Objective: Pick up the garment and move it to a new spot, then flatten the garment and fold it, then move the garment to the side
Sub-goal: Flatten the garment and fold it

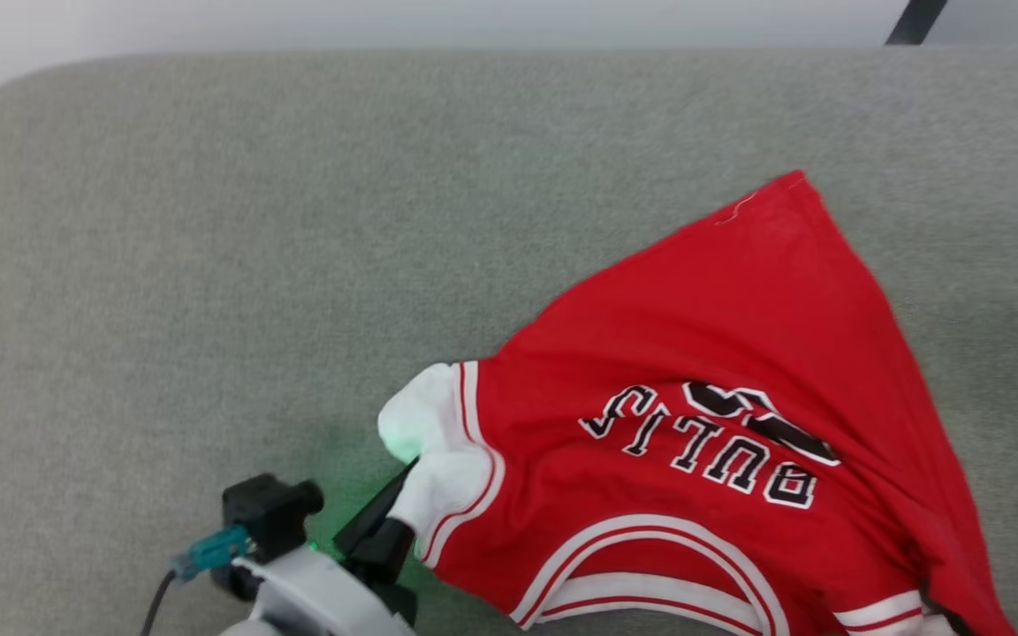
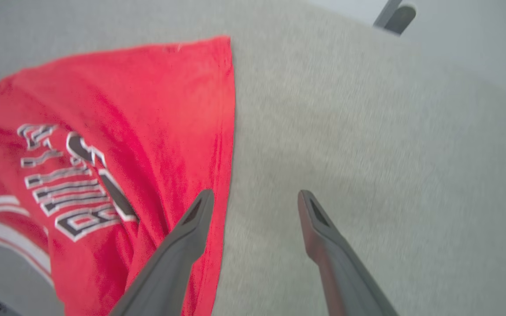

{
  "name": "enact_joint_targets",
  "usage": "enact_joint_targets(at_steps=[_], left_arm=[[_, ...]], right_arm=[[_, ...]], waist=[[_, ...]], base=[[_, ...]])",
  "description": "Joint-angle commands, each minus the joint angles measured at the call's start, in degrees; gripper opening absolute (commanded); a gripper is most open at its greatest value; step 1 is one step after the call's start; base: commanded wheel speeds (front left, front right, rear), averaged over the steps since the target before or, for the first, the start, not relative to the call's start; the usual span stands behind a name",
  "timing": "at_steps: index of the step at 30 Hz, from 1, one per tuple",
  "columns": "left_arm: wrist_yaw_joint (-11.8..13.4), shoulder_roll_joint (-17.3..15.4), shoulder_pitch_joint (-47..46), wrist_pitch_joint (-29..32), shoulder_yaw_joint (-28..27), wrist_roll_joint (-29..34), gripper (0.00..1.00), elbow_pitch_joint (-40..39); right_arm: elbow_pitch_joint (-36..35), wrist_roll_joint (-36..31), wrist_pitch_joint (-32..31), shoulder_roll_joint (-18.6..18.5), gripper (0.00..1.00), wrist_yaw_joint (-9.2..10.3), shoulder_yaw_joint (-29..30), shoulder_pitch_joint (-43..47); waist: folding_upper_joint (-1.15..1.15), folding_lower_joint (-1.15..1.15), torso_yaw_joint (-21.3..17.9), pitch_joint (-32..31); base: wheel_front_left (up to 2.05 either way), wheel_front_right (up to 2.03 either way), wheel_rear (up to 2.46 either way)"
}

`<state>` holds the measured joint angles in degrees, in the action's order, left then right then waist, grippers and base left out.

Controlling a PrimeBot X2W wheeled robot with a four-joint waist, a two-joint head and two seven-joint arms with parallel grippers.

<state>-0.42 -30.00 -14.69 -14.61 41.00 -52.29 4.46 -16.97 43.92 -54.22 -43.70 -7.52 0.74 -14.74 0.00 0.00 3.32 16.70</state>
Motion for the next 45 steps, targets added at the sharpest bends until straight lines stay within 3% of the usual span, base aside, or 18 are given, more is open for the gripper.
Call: enact_joint_targets(at_steps=[1, 4, 12, 23, 25, 26, 27, 35, 41, 45], left_arm=[[0.05, 0.48, -1.08, 0.14, 0.11, 0.43, 0.00, -0.29], [-0.46, 1.40, -2.70, 0.40, 0.69, 1.12, 0.00, -0.25], [-2.64, 4.89, -7.72, 0.50, 2.14, 2.39, 0.00, 1.92], [-4.07, 7.19, -8.68, -0.08, 2.54, 3.67, 0.00, 4.59], [-4.32, 7.35, -8.66, -0.16, 2.44, 3.82, 0.00, 4.79], [-4.45, 7.42, -8.70, -0.21, 2.28, 3.87, 0.00, 4.89], [-4.48, 7.47, -8.70, -0.22, 2.06, 3.91, 0.00, 5.01], [-4.84, 5.69, -10.14, -0.49, -0.49, 4.70, 0.00, 5.37], [-1.75, 2.44, -14.04, 0.91, -3.53, 5.78, 0.00, 4.23], [-1.29, 1.44, -21.36, 3.65, -5.74, 5.94, 0.00, 4.44]], right_arm=[[0.74, -1.01, 0.84, 0.58, 1.00, 0.07, -0.74, -2.20], [5.38, -3.85, 3.71, 1.93, 1.00, 0.07, -5.12, -10.96], [25.54, -9.59, 7.99, 5.30, 1.00, 0.07, -19.64, -32.03], [38.85, -4.77, 8.84, 3.65, 1.00, 0.07, -36.83, -39.83], [39.88, -3.23, 8.92, 3.22, 0.46, 0.07, -38.85, -40.05], [40.34, -2.60, 9.26, 3.04, 0.31, 0.07, -39.58, -40.30], [40.78, -1.93, 9.63, 2.96, 0.00, 0.07, -40.16, -40.46], [45.13, 2.15, 19.57, 3.14, 0.00, 0.09, -38.80, -43.18], [49.63, 4.35, 27.94, 4.75, 0.00, 0.08, -33.72, -45.49], [55.18, 3.11, 34.39, 7.16, 0.00, 0.08, -28.52, -48.98]], waist=[[0.00, 0.00, 1.61, 2.06], [0.00, 0.00, 2.99, 4.67], [0.00, 0.00, 7.42, 10.99], [0.00, 0.00, 10.31, 12.67], [0.00, 0.00, 10.37, 12.57], [0.00, 0.00, 10.32, 12.48], [0.00, 0.00, 10.21, 12.29], [0.00, 0.00, 8.64, 8.37], [0.00, 0.00, 5.95, 6.59], [0.00, 0.00, 4.03, 7.12]], base=[[0.00, 0.00, 0.00], [0.00, 0.00, 0.00], [0.00, 0.00, 0.00], [0.00, 0.00, 0.00], [0.00, 0.00, 0.00], [0.00, 0.00, 0.00], [0.00, 0.00, 0.00], [0.00, 0.00, 0.00], [0.00, 0.00, 0.00], [0.00, 0.00, 0.00]])
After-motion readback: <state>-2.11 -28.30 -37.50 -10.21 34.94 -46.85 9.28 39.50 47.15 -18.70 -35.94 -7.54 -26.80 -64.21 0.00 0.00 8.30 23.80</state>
